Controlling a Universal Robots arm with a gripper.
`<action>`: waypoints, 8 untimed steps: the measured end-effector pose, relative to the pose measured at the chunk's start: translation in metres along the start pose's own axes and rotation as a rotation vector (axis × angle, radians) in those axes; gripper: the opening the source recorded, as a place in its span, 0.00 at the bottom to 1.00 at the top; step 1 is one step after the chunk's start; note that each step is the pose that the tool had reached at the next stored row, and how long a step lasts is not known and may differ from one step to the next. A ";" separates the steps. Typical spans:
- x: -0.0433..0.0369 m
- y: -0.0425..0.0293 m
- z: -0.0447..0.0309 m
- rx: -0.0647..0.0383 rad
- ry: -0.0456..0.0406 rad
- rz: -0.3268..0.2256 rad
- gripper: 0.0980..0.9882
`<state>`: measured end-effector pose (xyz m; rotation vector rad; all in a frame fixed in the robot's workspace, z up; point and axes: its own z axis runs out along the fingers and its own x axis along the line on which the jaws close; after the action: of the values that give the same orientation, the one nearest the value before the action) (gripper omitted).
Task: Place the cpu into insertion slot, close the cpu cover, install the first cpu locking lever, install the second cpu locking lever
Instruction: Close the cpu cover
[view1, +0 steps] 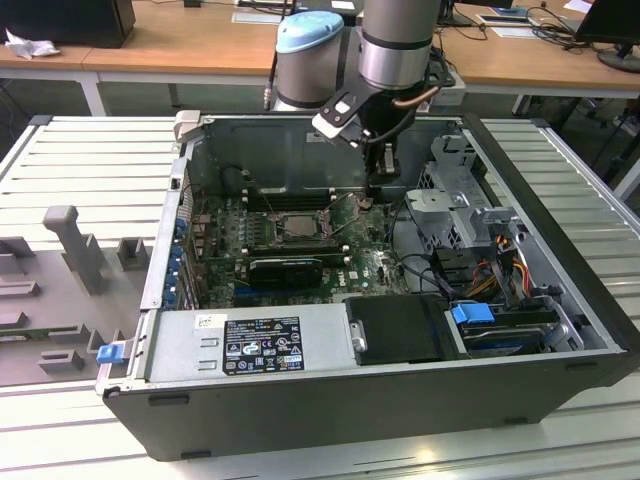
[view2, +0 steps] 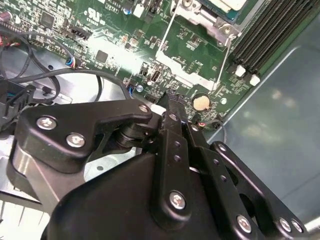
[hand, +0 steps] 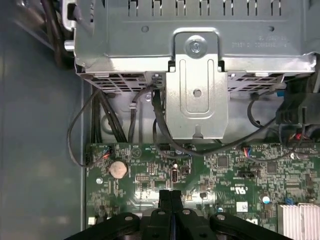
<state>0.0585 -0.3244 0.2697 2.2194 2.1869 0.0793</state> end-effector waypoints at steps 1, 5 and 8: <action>-0.0001 0.0001 0.0018 0.000 -0.0001 0.000 0.01; -0.0002 0.0001 0.0100 0.000 0.0000 -0.001 0.01; -0.0004 0.0000 0.0187 0.001 0.0000 -0.001 0.01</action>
<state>0.0595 -0.3244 0.2510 2.2186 2.1884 0.0787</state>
